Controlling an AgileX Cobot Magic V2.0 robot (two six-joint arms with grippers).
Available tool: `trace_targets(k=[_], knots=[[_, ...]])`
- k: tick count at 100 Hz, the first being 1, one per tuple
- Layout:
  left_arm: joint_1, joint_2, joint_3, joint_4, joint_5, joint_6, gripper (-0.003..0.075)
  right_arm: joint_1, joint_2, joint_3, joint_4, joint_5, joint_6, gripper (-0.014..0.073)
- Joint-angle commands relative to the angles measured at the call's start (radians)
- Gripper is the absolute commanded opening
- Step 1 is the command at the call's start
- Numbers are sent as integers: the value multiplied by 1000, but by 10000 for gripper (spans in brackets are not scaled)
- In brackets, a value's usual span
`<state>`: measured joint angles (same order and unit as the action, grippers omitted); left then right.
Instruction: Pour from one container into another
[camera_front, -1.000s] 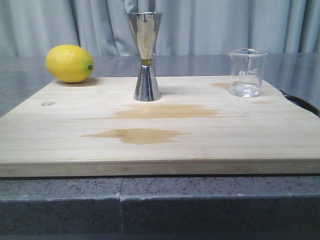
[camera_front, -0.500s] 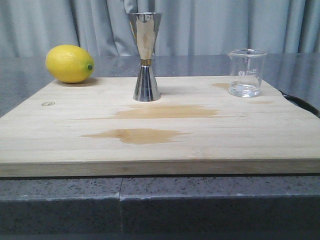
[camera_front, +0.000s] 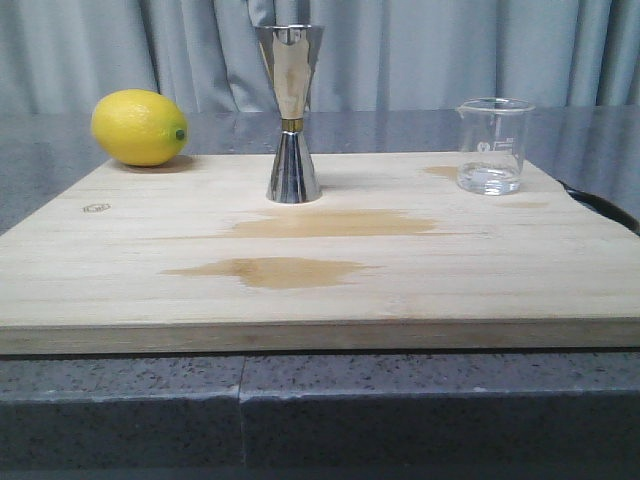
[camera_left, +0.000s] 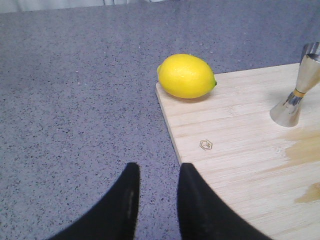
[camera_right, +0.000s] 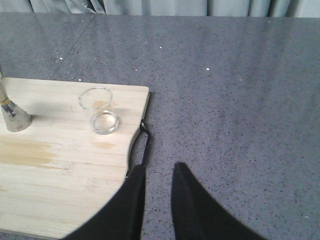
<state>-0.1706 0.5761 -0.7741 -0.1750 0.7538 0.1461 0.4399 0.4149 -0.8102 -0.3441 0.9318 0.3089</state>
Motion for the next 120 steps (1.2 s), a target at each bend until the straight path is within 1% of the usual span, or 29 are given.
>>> trace_targets(k=[1,7,18,26,34,42,68,82,94,99,113,120], knots=[[3,3,-25,-16,-78,-12,27,0,9,-23,-35,-75,-2,-1],[3,3,-24,-16,-80,-12,-20,0,9,-23,-35,-75,-2,-22],[3,3,-12,-17,-101,-12,-19,0,9,-23,-46,-79,-2,-35],[3,3,-2,-33,-93,-12,-19,0,9,-23,-46,-82,-2,-35],[3,3,-2,-105,-59,-12,-19,0,9,-23,-46,-82,-2,-35],[3,3,-2,-142,-59,-12,-19,0,9,-23,-46,-82,-2,-35],[3,3,0,-142,-59,-12,-19,0,9,-23,-46,-82,-2,-35],[3,-6,32,-138,-88,-12,-19,0,9,-23,-46,-82,-2,-35],[35,-80,125,-19,-187,0,-19,0,9,-23,-46,-82,-2,-35],[54,-122,185,12,-271,0,-19,0,9,-23,-46,-82,-2,-35],[95,-251,374,29,-500,0,-19,0,9,-23,-46,-82,-2,-35],[108,-311,466,29,-587,0,-19,0,9,-23,-46,-82,-2,-35]])
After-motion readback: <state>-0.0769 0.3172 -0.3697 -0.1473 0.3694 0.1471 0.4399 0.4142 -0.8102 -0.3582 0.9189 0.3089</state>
